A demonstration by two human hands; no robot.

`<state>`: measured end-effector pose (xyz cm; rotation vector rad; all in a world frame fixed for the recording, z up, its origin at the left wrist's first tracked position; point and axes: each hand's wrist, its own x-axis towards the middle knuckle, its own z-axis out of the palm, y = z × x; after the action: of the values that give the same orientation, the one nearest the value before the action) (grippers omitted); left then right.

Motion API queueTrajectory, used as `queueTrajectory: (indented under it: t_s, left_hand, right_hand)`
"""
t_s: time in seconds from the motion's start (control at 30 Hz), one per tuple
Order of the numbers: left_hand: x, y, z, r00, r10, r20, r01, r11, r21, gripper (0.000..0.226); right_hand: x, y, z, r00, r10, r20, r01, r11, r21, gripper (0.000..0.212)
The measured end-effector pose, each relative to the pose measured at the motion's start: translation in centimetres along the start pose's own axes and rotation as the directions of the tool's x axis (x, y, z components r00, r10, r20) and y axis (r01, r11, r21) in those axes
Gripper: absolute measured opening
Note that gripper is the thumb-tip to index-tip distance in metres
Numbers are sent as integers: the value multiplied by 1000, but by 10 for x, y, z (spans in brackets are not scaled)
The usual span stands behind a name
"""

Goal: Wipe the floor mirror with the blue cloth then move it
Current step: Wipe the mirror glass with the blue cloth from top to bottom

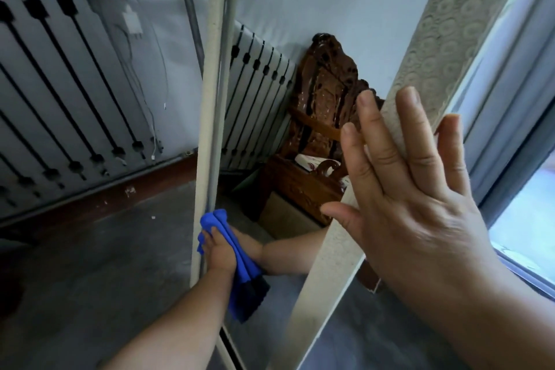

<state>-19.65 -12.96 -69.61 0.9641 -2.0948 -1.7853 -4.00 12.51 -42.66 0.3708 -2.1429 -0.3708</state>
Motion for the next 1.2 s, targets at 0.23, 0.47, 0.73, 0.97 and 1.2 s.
queueTrajectory:
  t_s: [0.23, 0.47, 0.73, 0.97, 1.2]
  left_hand:
    - [-13, 22, 1, 998, -45, -33, 44, 998, -43, 60]
    - [-28, 72, 5, 954, 299, 24, -293, 944, -150, 59]
    - [-21, 25, -4, 920, 388, 62, -371, 910, -184, 91]
    - [-11, -16, -5, 970, 241, 30, -233, 958, -170, 82]
    - [12, -89, -5, 998, -44, -45, 40, 995, -91, 77]
  right_hand:
    - [-13, -9, -6, 989, -133, 64, 132, 991, 16, 65]
    - [-7, -20, 2, 980, -189, 61, 189, 982, 3, 65]
    - [-11, -36, 14, 975, -224, 18, 224, 974, -30, 68]
    - [-29, -45, 24, 943, -324, 79, 323, 946, 28, 73]
    - [-45, -47, 28, 928, -358, 101, 358, 934, 19, 76]
